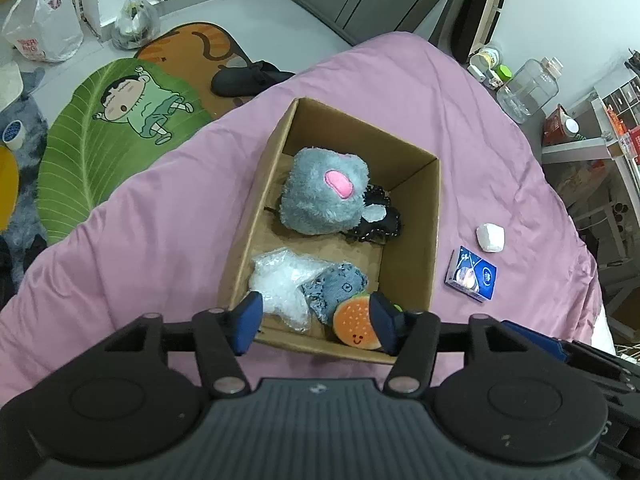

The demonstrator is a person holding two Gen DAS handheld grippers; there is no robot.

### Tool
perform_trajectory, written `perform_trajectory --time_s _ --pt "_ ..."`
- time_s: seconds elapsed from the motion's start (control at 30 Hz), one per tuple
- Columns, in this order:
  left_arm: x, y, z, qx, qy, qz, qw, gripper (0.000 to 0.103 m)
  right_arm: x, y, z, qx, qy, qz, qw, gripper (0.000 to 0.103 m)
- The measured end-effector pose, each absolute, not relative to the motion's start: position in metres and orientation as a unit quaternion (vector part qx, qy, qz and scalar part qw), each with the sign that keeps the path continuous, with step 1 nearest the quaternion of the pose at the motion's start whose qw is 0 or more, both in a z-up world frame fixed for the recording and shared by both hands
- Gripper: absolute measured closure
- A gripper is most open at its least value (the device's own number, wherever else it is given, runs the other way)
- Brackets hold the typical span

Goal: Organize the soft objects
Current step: 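Lower the denim and burger plushes into the box and open both grippers, then withdraw both tools up and away from the box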

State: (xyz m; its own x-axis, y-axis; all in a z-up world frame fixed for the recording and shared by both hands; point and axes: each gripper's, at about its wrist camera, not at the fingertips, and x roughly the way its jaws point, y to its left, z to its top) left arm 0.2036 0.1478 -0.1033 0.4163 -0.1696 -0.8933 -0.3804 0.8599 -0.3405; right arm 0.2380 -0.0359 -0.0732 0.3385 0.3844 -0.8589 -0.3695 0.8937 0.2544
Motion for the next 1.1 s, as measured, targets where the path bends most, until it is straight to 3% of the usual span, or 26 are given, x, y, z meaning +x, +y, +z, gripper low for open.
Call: perform_trajectory --time_s 0.3,0.47,0.87,1.1 --pt "0.192 0.142 -0.083 -0.232 0.524 0.081 0.816 0.03 0.232 -0.051 -0.064 0.017 0.519 0.236 0.821 0.046" --pt "0.186 0.134 -0.076 -0.22 0.517 0.086 0.823 0.024 0.227 -0.061 -0.058 0.036 0.511 0.242 0.824 0.028" --pt "0.173 0.114 -0.059 -0.194 0.506 0.1 0.835 0.009 0.217 -0.084 -0.05 0.048 0.498 0.244 0.83 0.005" --pt "0.159 0.101 -0.045 -0.181 0.487 0.102 0.849 0.0 0.209 -0.096 -0.043 0.057 0.486 0.25 0.836 0.0"
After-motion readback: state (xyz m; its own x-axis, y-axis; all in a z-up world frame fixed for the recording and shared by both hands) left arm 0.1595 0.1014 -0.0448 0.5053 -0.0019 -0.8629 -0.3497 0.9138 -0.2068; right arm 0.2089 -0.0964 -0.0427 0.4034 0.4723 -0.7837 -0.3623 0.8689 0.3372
